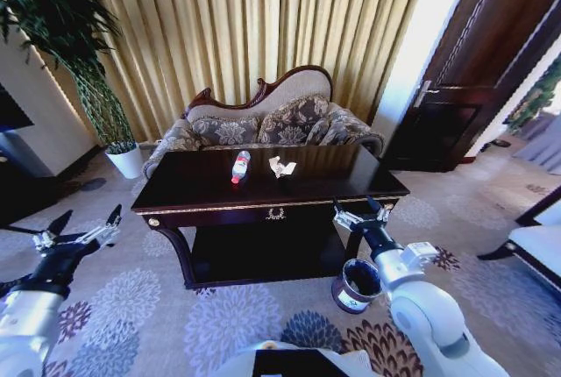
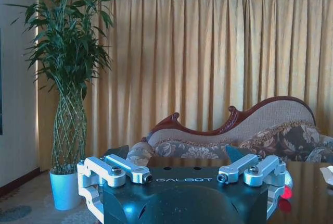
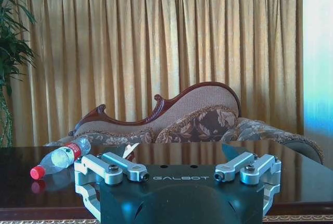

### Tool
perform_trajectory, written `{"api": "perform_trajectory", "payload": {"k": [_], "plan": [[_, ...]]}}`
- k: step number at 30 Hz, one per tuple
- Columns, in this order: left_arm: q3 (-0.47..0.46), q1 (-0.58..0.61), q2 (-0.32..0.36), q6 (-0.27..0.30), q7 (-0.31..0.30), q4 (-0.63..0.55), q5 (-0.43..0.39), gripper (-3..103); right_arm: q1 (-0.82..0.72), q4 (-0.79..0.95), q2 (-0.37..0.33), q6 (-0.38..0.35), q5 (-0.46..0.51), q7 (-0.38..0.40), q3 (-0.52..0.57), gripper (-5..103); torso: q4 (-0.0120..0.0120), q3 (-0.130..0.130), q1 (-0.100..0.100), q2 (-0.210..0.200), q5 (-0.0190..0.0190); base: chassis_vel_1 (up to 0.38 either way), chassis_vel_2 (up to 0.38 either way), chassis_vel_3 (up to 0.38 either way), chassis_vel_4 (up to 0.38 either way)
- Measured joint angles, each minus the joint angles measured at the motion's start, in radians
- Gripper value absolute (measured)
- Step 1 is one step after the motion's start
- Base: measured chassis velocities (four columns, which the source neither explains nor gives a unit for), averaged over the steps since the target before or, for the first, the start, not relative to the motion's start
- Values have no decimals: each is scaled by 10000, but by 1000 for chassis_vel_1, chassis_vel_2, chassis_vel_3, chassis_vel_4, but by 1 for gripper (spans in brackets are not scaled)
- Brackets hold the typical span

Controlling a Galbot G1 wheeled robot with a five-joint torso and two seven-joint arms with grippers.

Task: Move to the front of the table and place the trash on the table into the trash bin.

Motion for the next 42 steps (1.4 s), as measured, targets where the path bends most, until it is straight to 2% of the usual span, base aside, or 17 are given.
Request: {"api": "perform_trajectory", "payload": {"k": [21, 26, 34, 42], "plan": [[60, -49, -17, 51, 30, 0, 53, 100, 13, -32, -78, -8, -37, -19, -157, 100, 0, 2, 4, -2, 0, -135, 137, 141, -143], [61, -45, -19, 51, 25, 0, 53, 100, -13, 27, -382, -119, 430, -22, -362, 100, -2, 3, 6, -3, 0, -49, 61, 42, -65], [34, -69, -140, 17, 4, 0, 19, 100, 955, -380, -1298, -517, 2276, -12, -562, 100, 0, -1, -5, 2, 1, 0, 0, 0, 0], [26, -27, -452, -29, -23, 0, 60, 100, 2377, -1852, -1730, -531, 2458, -21, -1837, 100, -1, 1, 0, 0, 0, 0, 0, 0, 0]]}}
